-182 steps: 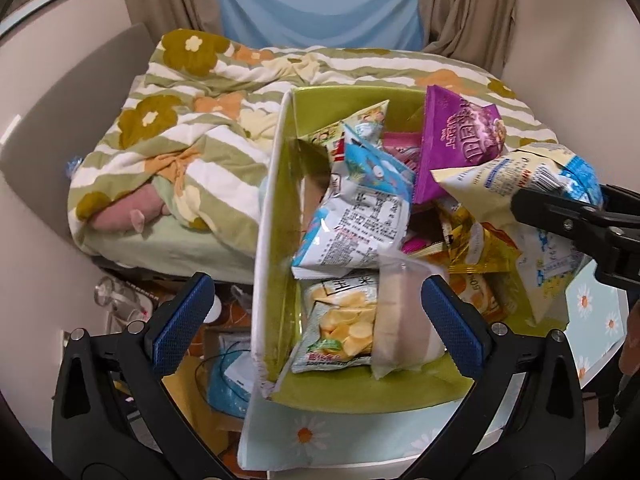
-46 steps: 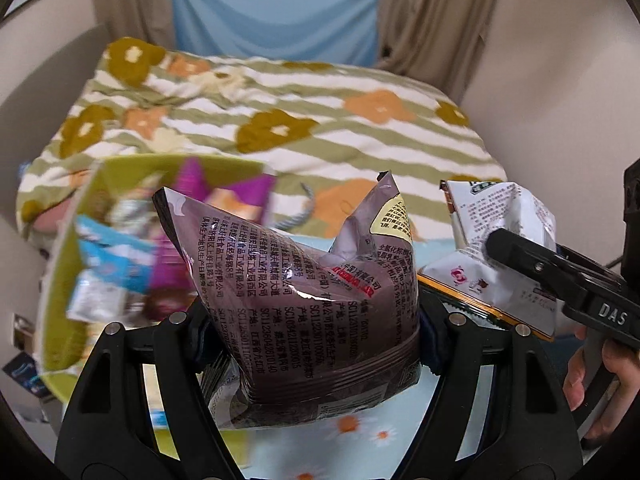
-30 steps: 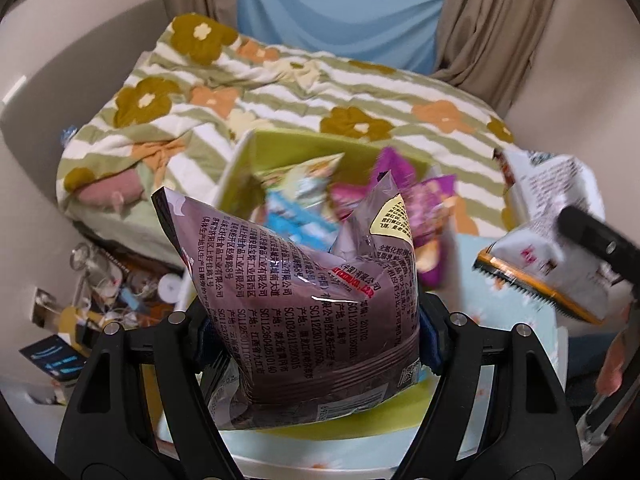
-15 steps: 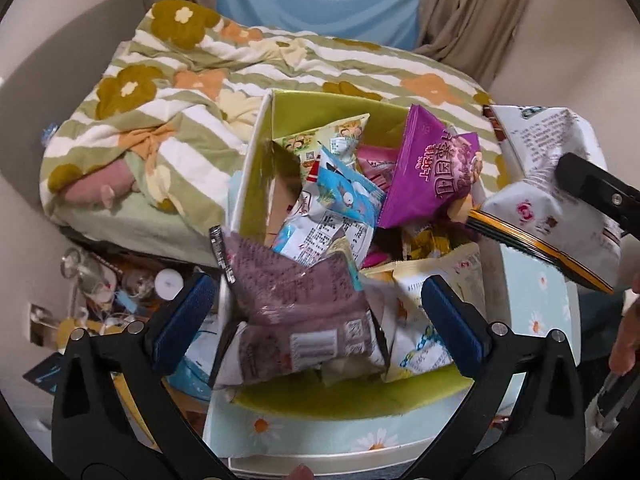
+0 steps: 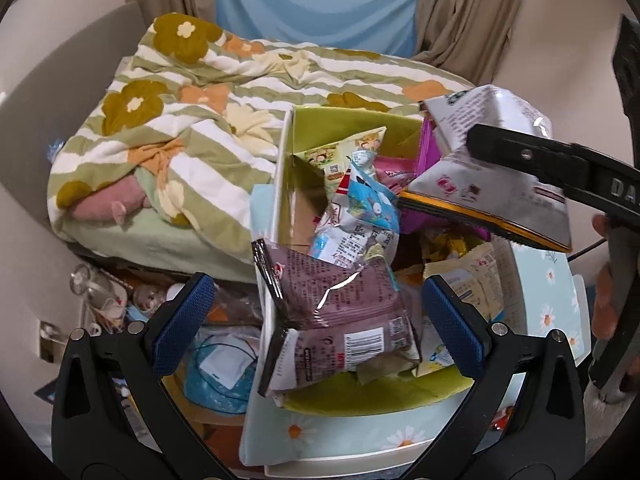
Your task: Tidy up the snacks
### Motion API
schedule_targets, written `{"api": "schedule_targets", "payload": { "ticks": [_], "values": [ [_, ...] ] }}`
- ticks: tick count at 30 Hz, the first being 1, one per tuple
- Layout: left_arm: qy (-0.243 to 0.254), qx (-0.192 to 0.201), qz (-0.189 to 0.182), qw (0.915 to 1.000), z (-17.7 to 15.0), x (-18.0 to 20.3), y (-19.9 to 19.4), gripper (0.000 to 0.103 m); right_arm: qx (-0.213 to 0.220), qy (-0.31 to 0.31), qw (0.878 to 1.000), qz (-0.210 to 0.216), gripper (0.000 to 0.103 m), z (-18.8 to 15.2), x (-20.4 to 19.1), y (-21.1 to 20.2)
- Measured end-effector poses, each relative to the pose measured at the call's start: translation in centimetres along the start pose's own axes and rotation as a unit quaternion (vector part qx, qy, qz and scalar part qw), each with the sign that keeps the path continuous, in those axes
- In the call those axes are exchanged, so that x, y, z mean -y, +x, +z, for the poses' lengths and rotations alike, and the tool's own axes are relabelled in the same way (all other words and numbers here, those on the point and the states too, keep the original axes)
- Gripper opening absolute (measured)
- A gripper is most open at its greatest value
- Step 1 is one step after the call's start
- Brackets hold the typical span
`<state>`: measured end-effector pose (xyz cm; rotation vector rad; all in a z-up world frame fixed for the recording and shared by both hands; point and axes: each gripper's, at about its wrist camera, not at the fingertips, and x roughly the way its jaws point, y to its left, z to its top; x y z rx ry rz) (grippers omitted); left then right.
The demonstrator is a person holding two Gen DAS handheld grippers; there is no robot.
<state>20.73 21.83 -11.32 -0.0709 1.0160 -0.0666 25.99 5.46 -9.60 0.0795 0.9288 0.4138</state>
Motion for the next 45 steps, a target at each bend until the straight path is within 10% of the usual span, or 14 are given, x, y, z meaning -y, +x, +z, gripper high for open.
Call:
{"api": "schedule_targets", "payload": {
  "ticks": [4,22,36,45],
  "values": [
    [0.008,-0.003,0.006,0.9999,-0.1,0.1,0.5,0.103,0.015,-0.010,1.000,-0.025,0.103,-0.4,-0.2,0.2],
    [0.034,0.073,0.027,0.9963,-3.6,7.2,-8.0,0.103,0.109,0.004,0.992,-0.056,0.103,-5.6,1.5,-13.1],
    [0.066,0.183,0.045,0.9798,-8.2,15.3,-16.4,0.103,0.140,0.026,0.962,-0.232,0.103,-13.9,4.6,-24.8],
    [0.054,0.189,0.031,0.9800,-9.7,16.2,-16.5,0.103,0.147,0.042,0.952,-0.265,0.103,-16.8,5.1,-26.3]
  ]
}}
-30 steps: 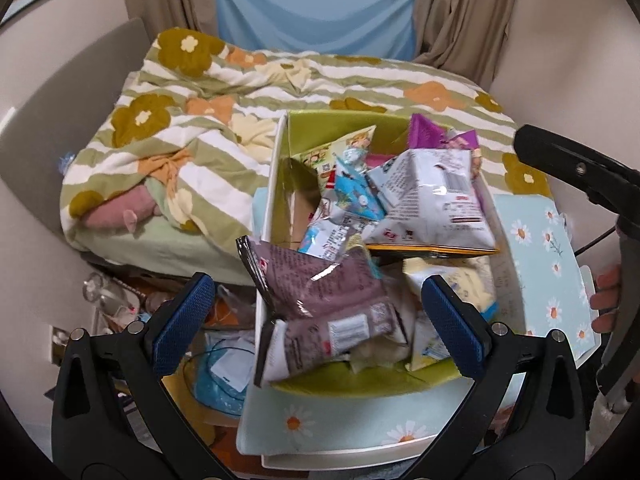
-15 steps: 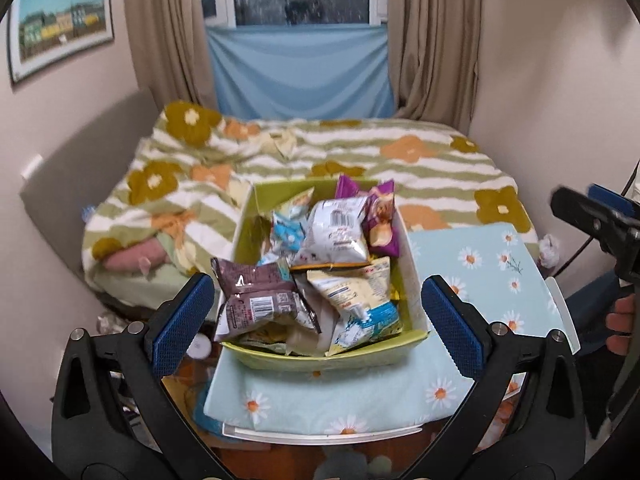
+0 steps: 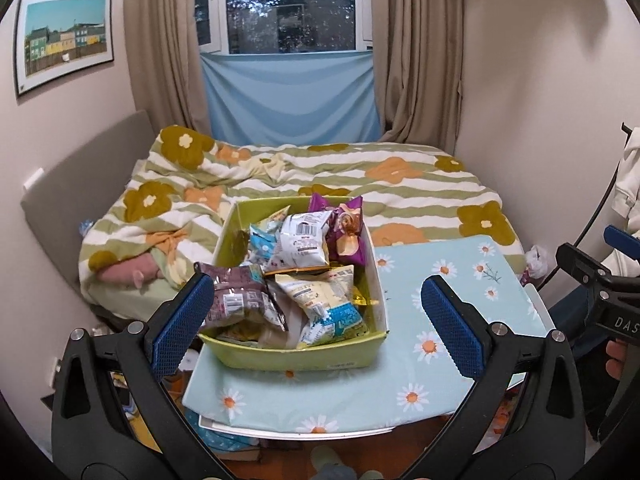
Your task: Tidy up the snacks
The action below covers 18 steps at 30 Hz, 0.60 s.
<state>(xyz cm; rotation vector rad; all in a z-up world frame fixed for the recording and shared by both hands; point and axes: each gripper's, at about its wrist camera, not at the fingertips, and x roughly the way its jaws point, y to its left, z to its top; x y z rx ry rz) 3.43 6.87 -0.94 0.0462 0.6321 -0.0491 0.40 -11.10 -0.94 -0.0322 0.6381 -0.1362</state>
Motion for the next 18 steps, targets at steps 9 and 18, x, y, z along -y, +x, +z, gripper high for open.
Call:
{"api": "schedule_targets", "payload": {
  "ticks": [9,18],
  "values": [
    [-0.001,0.004,0.001,1.0000,-0.47,0.64,-0.50,0.103,0.007,0.010,1.000,-0.004,0.103,-0.29,0.97,-0.58],
    [-0.001,0.007,0.005,1.0000,-0.55,0.82,-0.71,0.103,0.006,0.011,1.000,-0.003,0.103,-0.39,1.13,-0.69]
  ]
}}
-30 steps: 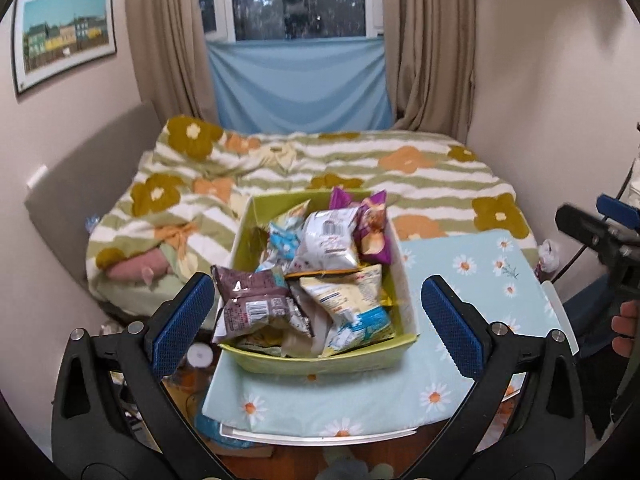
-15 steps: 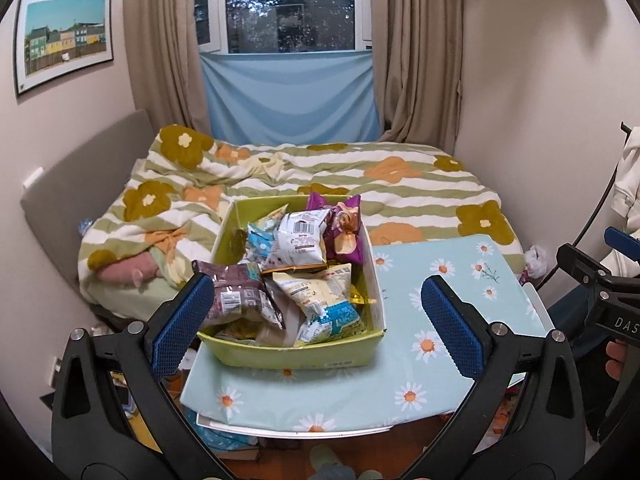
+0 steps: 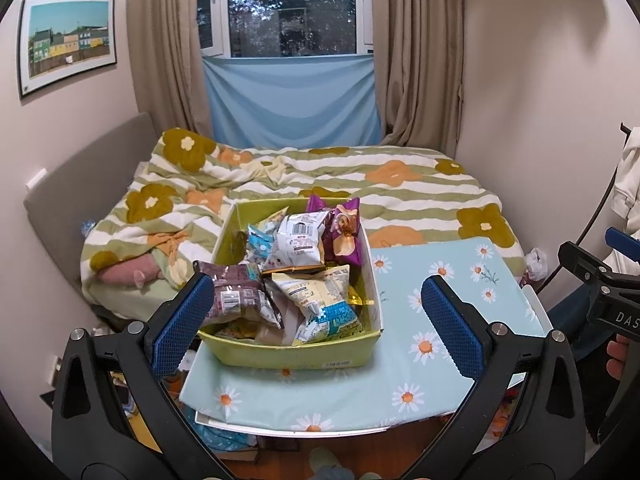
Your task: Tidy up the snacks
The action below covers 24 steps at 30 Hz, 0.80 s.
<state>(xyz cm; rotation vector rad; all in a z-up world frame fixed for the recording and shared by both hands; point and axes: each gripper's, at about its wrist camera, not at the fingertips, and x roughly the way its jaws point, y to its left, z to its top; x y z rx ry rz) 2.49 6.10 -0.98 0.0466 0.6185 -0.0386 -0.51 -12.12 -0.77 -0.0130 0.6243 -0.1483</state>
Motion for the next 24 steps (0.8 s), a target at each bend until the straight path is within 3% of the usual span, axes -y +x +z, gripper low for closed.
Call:
{"api": "schedule_targets", "payload": {
  "ticks": [24],
  "values": [
    [0.000,0.003,0.005,1.0000,0.02,-0.21,-0.26,0.103,0.002,0.001,1.000,0.003,0.103,-0.12,-0.03,-0.22]
  ]
}}
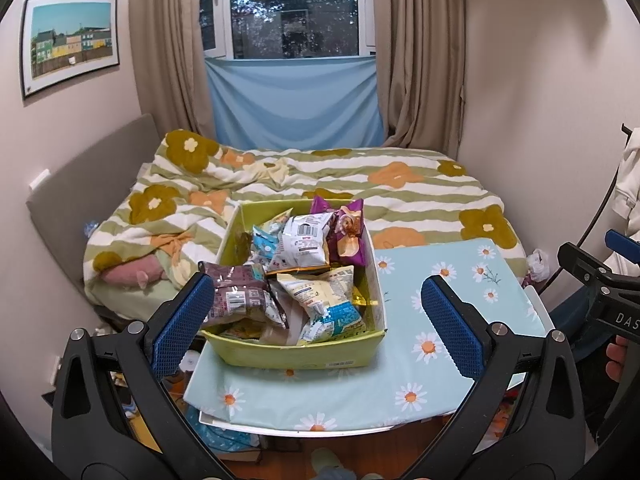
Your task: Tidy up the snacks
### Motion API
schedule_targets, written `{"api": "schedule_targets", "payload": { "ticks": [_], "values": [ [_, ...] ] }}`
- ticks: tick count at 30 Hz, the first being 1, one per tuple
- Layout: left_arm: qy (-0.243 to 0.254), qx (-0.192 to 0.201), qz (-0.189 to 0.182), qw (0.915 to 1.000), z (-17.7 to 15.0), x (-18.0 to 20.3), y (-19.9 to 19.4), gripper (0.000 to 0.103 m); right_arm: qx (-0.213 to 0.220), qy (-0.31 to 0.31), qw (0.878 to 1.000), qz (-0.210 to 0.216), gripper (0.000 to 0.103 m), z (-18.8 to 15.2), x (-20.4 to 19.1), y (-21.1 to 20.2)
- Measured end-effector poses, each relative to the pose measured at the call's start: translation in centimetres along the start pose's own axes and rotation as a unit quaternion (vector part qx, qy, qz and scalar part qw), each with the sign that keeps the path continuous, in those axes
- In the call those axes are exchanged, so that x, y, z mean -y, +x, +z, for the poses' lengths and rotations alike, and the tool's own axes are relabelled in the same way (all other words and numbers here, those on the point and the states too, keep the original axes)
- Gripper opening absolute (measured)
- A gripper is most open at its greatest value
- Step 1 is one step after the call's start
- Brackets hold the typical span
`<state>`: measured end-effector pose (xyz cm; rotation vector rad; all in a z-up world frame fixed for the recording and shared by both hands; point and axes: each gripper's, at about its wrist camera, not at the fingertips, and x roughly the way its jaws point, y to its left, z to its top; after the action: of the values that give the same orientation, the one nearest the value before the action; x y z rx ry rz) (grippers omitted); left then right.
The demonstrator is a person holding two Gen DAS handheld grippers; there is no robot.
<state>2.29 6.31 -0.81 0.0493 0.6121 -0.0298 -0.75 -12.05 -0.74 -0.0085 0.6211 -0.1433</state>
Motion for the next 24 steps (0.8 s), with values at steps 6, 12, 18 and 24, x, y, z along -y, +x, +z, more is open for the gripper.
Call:
{"api": "schedule_targets", "payload": {
  "ticks": [6,12,18,24],
  "values": [
    [0.000,-0.001,0.002,1.0000,0.16,-0.21,0.07,0.103,0.000,0.000,1.000,0.000,0.103,0.00,-0.12,-0.08],
    [0.000,-0.001,0.003,1.0000,0.23,-0.31,0.16,0.103,0.000,0.001,1.000,0.000,0.103,0.04,-0.20,-0.15],
    [0.000,0.000,0.003,1.0000,0.29,-0.27,0.18,0.103,0.000,0.002,1.000,0.000,0.103,0.14,-0.52,-0.18],
    [0.000,-0.001,0.003,1.0000,0.27,-0.15,0.19,0.103,0.000,0.002,1.000,0.000,0.103,0.17,-0.52,-0.15]
  ]
}}
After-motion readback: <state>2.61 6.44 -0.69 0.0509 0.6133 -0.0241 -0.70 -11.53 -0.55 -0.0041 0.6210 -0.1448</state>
